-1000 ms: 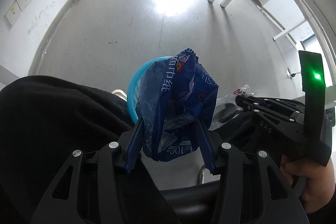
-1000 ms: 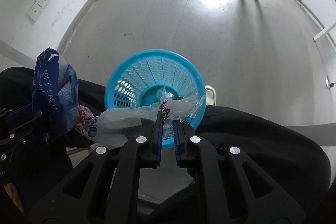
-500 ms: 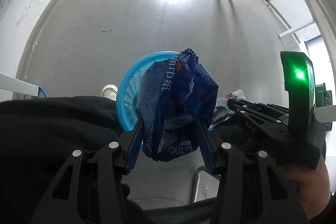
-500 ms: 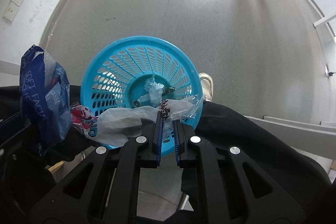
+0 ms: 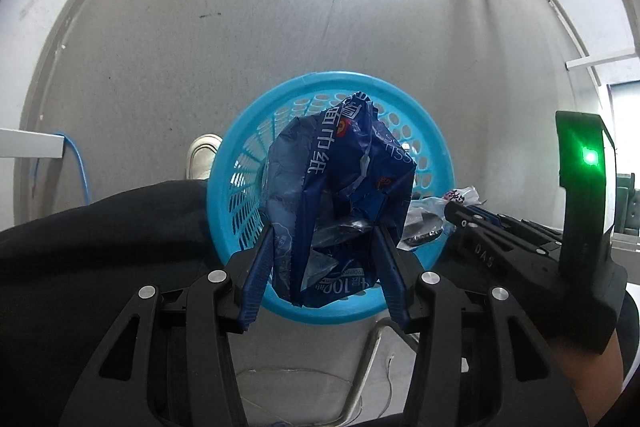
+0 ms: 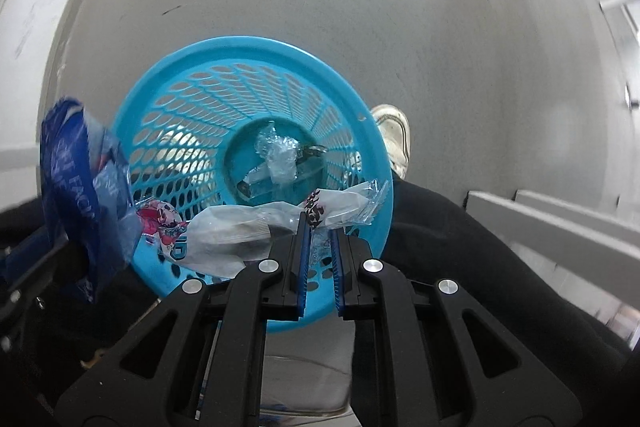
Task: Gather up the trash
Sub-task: 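Open the left gripper while the right opens, dropping both items into the wastebasket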
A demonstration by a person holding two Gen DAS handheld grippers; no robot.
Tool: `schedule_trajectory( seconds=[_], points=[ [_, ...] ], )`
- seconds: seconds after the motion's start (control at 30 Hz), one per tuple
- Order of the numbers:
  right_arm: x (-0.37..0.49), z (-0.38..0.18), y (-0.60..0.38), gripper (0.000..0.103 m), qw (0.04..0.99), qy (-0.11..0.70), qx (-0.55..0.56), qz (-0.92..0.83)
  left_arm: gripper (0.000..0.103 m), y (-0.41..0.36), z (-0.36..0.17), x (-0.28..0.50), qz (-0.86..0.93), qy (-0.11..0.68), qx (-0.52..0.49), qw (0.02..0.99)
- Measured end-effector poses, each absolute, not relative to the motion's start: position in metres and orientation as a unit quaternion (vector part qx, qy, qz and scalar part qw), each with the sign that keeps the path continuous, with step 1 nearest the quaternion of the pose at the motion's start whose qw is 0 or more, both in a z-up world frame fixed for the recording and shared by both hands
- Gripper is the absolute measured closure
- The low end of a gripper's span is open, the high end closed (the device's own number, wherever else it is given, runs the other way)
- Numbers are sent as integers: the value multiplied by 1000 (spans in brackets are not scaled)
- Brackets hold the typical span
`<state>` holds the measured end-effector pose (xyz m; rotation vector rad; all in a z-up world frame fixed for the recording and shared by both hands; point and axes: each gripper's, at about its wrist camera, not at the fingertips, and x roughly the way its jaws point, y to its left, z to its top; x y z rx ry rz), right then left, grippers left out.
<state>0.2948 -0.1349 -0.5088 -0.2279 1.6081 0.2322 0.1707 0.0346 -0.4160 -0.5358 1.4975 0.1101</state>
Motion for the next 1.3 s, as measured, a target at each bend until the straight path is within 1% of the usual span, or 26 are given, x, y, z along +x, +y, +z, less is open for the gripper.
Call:
schedule_trajectory(
  seconds=[0.1, 0.13, 0.2, 0.23, 0.27, 0.33, 0.43, 0.7, 0.83, 1.0, 1.07, 1.23, 1.3],
  points=[
    [296, -516, -134, 92, 673, 727, -97, 100, 57, 30, -420, 174, 46, 680, -236, 692],
    [297, -516, -133, 91, 671, 729, -93, 100, 55, 31, -422, 174, 49, 684, -237, 688],
    [299, -514, -138, 89, 672, 729, -84, 94, 45, 33, -423, 175, 50, 688, -256, 677],
    [300, -515, -139, 84, 670, 732, -78, 93, 39, 34, -424, 175, 49, 688, -264, 674],
    [300, -516, -140, 77, 667, 736, -72, 93, 35, 35, -424, 175, 50, 687, -266, 674],
    [299, -517, -141, 71, 662, 740, -63, 95, 30, 38, -421, 175, 56, 680, -270, 679],
    [299, -513, -141, 66, 664, 739, -61, 96, 29, 44, -418, 173, 68, 669, -285, 683],
    [288, -505, -141, 61, 671, 731, -71, 102, 29, 48, -407, 169, 78, 661, -278, 692],
    [275, -483, -138, 60, 690, 711, -68, 117, 29, 44, -406, 169, 83, 658, -260, 702],
    [259, -451, -135, 60, 716, 680, -80, 137, 29, 44, -391, 161, 86, 641, -254, 719],
    [254, -444, -135, 56, 722, 673, -86, 137, 29, 44, -385, 157, 90, 633, -248, 728],
    [241, -425, -140, 54, 735, 658, -86, 141, 29, 42, -365, 148, 101, 607, -222, 757],
    [235, -417, -140, 50, 743, 648, -84, 146, 29, 40, -354, 144, 103, 592, -211, 771]
  ],
)
